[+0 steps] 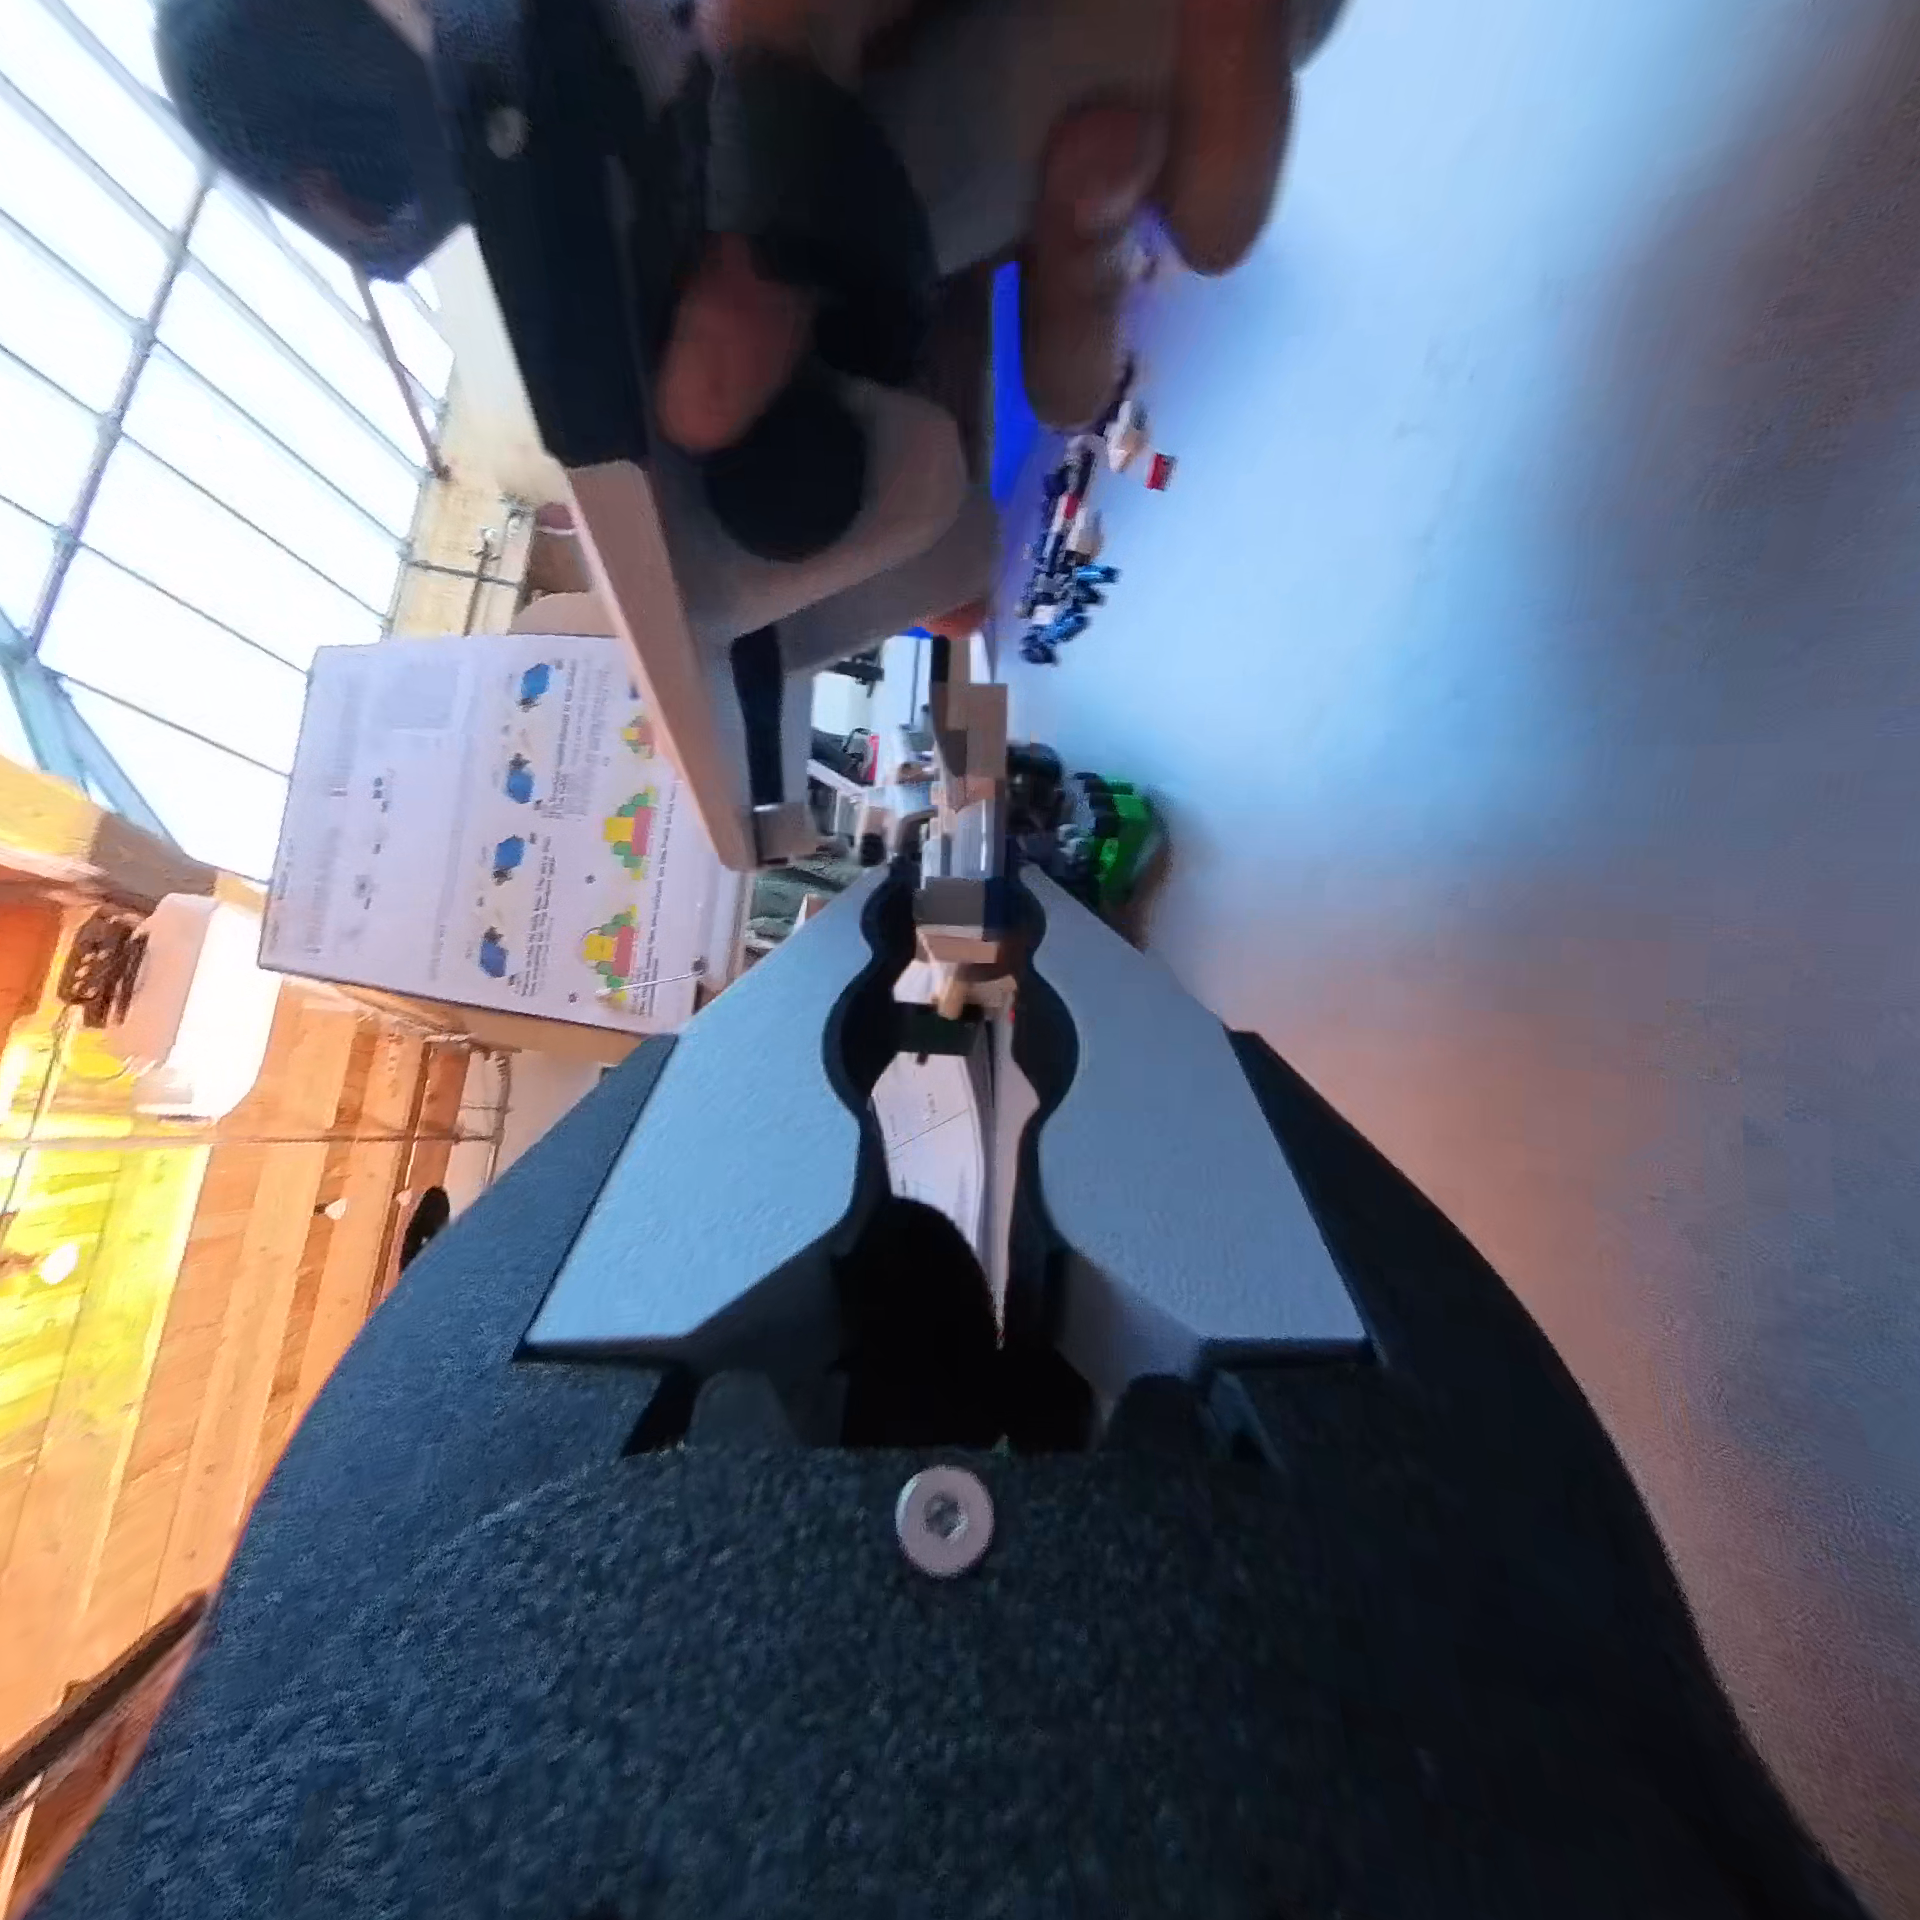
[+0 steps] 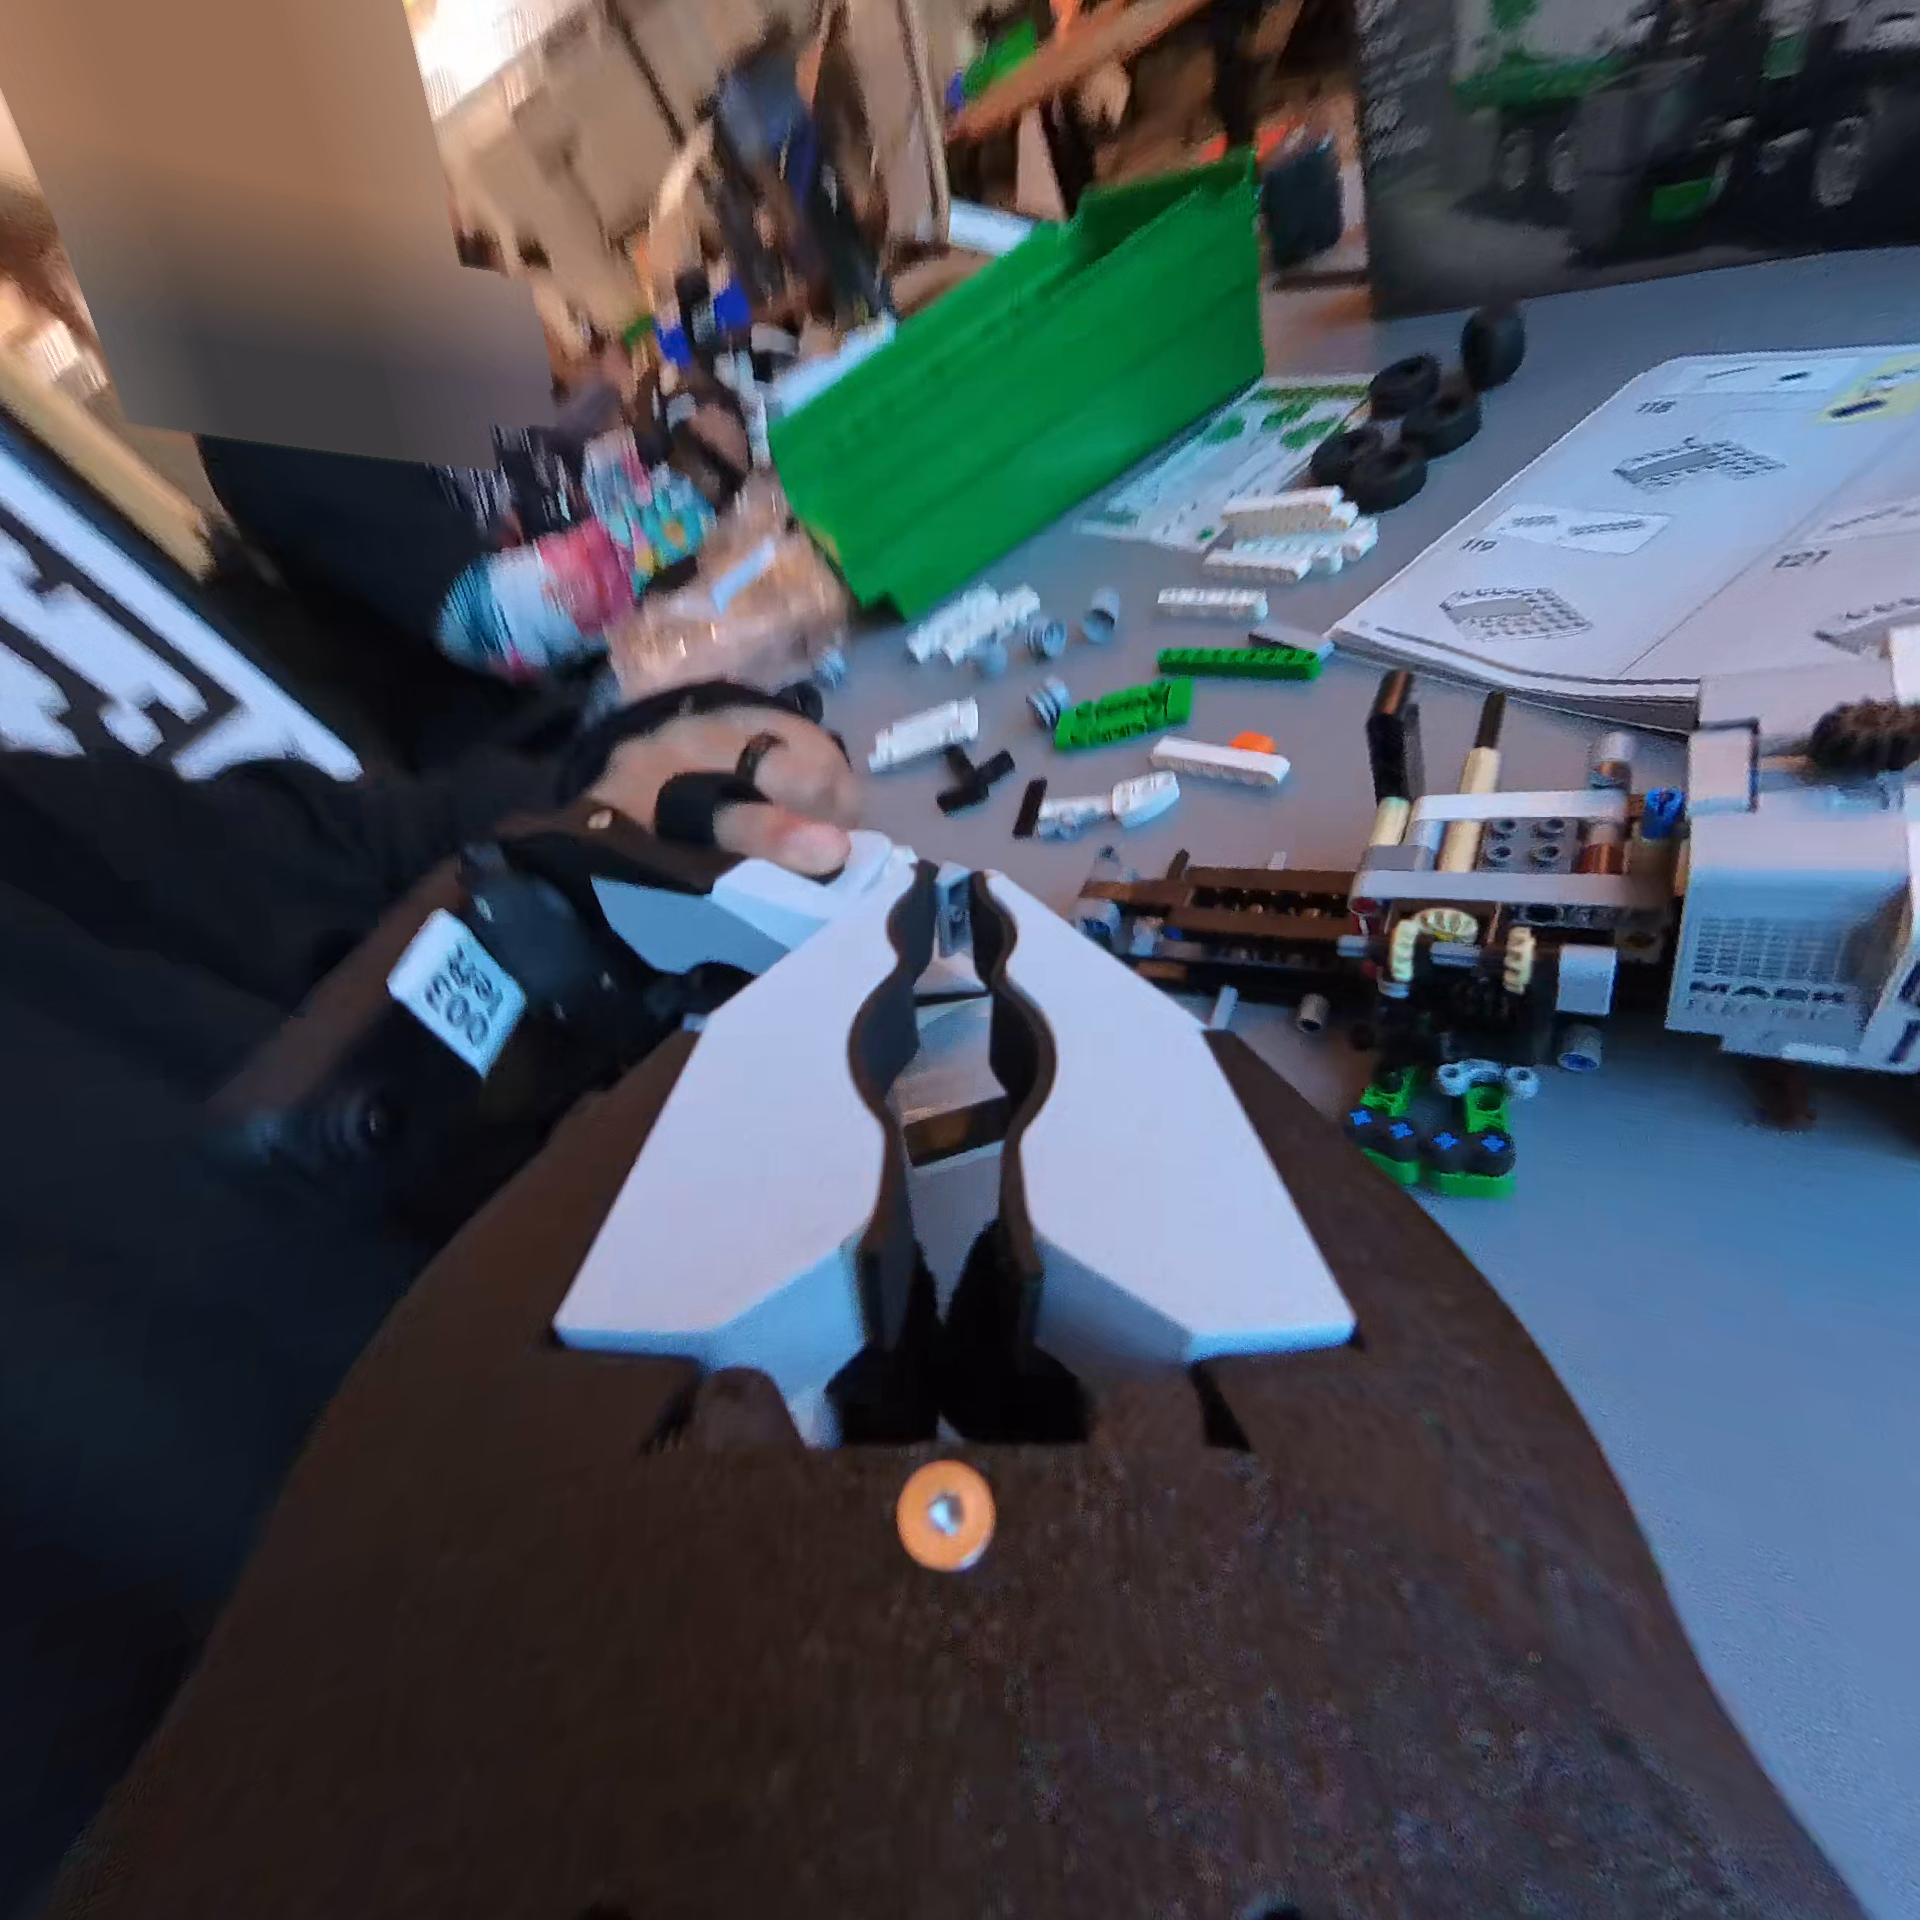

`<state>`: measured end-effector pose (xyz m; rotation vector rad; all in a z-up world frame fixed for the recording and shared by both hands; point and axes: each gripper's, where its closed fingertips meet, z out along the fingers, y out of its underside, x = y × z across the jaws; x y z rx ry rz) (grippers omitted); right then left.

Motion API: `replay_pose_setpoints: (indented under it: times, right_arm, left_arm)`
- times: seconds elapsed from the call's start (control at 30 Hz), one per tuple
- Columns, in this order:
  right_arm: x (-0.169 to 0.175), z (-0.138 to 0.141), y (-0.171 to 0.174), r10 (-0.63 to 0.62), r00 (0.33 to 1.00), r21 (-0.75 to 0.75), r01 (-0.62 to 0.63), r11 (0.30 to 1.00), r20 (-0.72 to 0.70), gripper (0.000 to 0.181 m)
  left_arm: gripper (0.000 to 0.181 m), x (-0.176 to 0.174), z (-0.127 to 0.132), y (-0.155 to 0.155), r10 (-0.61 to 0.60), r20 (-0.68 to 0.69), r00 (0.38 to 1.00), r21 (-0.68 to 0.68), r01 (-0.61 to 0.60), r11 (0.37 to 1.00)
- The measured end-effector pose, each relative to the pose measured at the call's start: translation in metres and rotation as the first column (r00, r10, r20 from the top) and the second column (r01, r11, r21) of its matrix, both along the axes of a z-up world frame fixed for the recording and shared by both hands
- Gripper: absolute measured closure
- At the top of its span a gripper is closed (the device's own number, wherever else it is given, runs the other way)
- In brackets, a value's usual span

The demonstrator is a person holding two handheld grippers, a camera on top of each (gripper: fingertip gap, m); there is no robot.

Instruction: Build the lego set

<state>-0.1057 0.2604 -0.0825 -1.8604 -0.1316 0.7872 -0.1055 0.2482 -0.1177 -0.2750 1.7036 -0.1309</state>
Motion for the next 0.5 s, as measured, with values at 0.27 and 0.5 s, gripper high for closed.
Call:
replay_pose_setpoints:
  times: [0.27,0.5]
  right_arm:
    - [0.007,-0.001,0.013,-0.171,0.985,0.042,0.17,0.985,0.031,0.177]
    - [0.012,-0.001,0.014,-0.225,0.968,0.047,0.221,0.974,0.111,0.176]
  left_arm:
    - [0.167,0.0,0.02,0.01,0.05,0.086,0.995,-0.041,-0.047,0.998]
    - [0.168,0.0,0.023,0.012,0.071,0.114,0.991,0.003,-0.072,0.997]
